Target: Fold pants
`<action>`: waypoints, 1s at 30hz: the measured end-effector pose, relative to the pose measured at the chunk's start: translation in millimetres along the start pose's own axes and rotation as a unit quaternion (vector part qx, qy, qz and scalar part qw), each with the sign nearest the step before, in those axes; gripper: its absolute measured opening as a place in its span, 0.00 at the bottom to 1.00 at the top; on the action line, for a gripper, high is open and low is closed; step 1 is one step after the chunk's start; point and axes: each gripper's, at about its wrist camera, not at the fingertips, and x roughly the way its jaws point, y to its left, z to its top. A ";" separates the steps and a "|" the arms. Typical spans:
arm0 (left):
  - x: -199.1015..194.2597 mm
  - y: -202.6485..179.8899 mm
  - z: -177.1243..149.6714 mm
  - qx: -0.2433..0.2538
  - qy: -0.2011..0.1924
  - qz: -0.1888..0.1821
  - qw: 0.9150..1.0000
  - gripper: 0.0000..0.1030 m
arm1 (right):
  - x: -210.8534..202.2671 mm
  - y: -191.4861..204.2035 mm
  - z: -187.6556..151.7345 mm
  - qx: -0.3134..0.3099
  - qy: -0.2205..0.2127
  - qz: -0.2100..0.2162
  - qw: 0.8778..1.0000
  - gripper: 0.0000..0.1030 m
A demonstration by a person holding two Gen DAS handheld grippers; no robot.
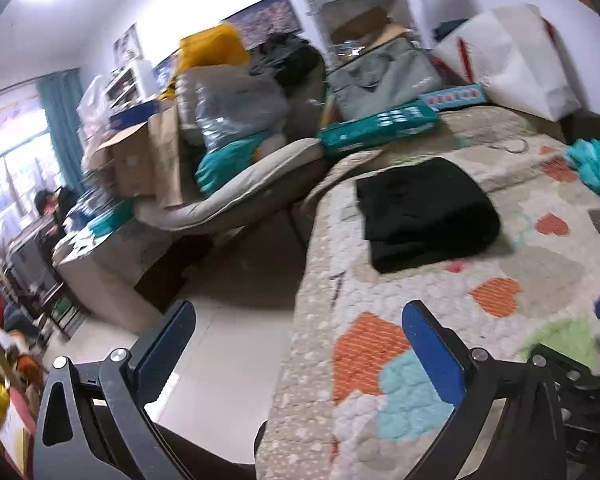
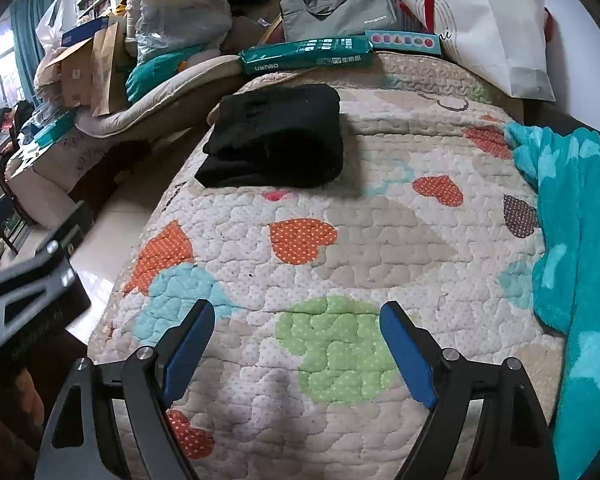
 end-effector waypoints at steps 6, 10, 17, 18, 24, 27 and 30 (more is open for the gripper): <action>-2.3 -2.9 -1.2 0.000 0.008 -0.029 1.000 1.00 | -1.2 -4.4 0.6 0.010 -0.004 -0.006 1.000 0.86; 7.2 4.1 -2.8 -0.031 0.043 -0.061 0.997 1.00 | -1.0 -5.1 0.1 0.011 -0.004 -0.008 1.000 0.86; 26.6 14.9 -9.1 -0.082 0.101 -0.100 0.986 1.00 | -1.8 -4.1 0.1 0.009 -0.006 -0.012 1.000 0.86; 28.3 15.4 -10.0 -0.085 0.106 -0.103 0.985 1.00 | -1.9 -4.1 0.1 0.008 -0.006 -0.013 1.000 0.86; 31.5 15.2 -12.2 -0.091 0.120 -0.115 0.982 1.00 | -1.5 -4.3 0.4 0.008 -0.006 -0.014 1.000 0.86; 31.8 14.0 -12.6 -0.088 0.123 -0.118 0.981 1.00 | -1.8 -4.1 0.4 0.008 -0.006 -0.014 1.000 0.86; 33.0 13.7 -13.5 -0.091 0.129 -0.124 0.980 1.00 | -1.8 -4.0 0.4 0.008 -0.006 -0.015 1.000 0.86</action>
